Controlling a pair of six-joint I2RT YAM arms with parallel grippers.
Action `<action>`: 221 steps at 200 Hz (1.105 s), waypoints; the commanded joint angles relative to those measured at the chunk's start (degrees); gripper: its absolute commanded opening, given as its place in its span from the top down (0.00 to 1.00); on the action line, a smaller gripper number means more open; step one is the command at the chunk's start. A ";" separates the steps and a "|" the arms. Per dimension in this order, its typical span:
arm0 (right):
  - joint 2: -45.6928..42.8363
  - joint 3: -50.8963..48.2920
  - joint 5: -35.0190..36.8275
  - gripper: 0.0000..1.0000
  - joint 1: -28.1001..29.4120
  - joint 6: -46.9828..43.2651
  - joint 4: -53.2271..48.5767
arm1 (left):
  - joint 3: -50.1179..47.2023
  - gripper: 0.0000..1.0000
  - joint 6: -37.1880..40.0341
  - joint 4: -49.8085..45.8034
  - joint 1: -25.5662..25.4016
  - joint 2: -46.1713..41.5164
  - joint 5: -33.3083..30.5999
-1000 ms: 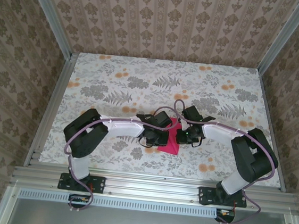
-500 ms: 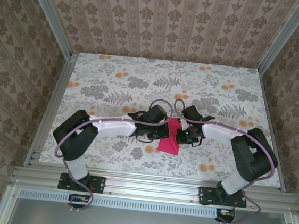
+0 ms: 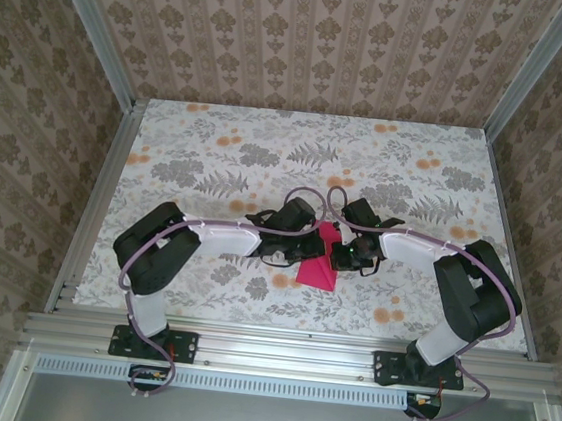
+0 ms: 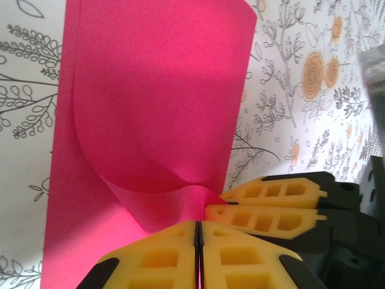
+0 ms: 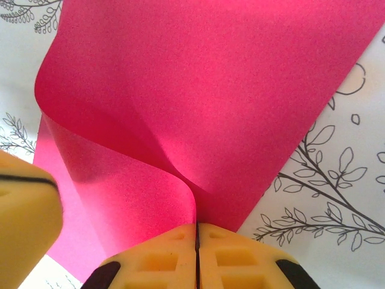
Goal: Fold a paper plane with a square sheet of paper (pick it up from the middle)
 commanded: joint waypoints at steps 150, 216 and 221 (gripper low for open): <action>2.46 0.11 0.22 0.91 -0.33 0.28 -1.15 | -1.56 0.91 -1.21 -5.33 -0.42 2.15 -4.45; 2.66 0.28 0.05 0.91 -0.32 0.24 -1.22 | 0.10 0.89 0.36 -0.28 2.41 -0.08 -2.09; 2.63 0.28 0.05 0.91 -0.33 0.11 -1.17 | 0.26 0.89 0.36 -0.20 2.62 0.18 -1.89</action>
